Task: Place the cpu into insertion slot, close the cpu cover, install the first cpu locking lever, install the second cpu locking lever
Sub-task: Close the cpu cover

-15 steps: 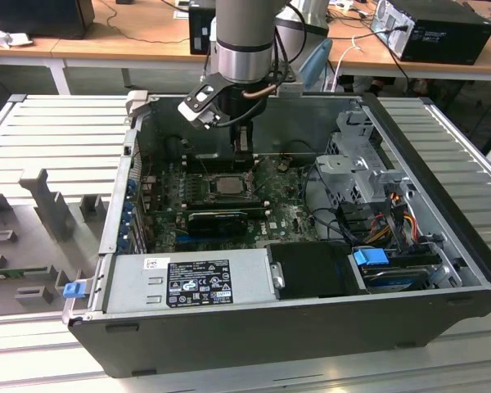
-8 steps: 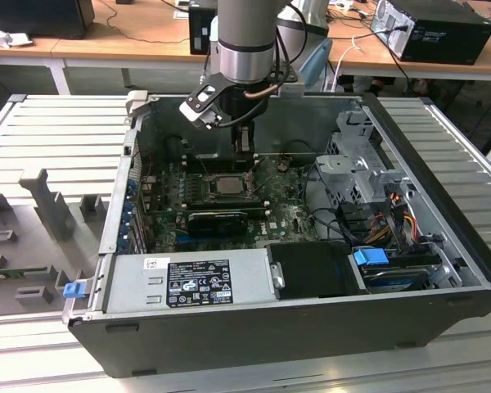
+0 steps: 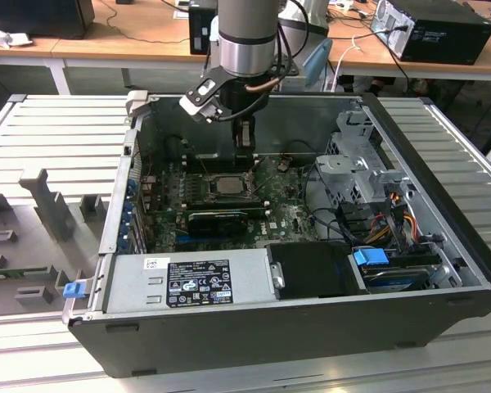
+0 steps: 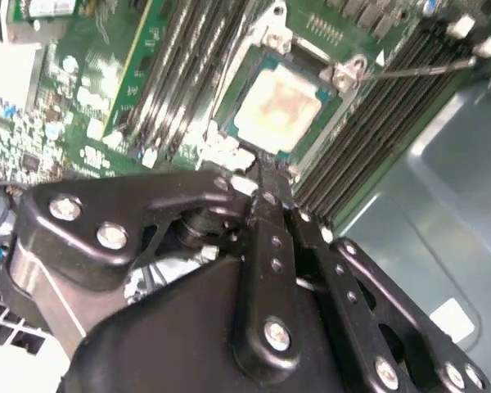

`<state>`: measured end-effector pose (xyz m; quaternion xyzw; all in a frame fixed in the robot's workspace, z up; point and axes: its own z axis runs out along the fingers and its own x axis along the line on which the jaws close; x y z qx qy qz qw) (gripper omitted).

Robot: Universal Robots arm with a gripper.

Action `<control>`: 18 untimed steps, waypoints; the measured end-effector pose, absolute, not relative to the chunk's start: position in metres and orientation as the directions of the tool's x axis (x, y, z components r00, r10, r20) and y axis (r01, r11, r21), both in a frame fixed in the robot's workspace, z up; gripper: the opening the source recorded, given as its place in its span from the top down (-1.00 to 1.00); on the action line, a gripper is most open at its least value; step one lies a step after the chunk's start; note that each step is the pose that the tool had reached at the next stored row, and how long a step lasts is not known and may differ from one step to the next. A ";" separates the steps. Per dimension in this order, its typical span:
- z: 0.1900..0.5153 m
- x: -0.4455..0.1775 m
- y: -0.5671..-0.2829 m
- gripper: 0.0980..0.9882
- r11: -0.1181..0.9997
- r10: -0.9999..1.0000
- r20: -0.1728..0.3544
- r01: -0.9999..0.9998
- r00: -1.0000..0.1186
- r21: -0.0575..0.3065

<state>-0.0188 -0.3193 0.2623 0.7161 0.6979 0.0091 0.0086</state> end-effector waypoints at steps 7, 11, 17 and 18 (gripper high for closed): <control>0.267 -0.012 -0.319 0.98 -0.026 1.000 0.001 0.999 0.026 0.025; 0.267 -0.005 -0.319 0.98 -0.026 1.000 0.001 0.999 0.026 0.025; 0.271 0.023 -0.319 0.98 -0.025 1.000 0.001 0.999 0.025 0.023; 0.271 0.032 -0.319 0.98 -0.023 1.000 0.001 0.999 0.023 0.023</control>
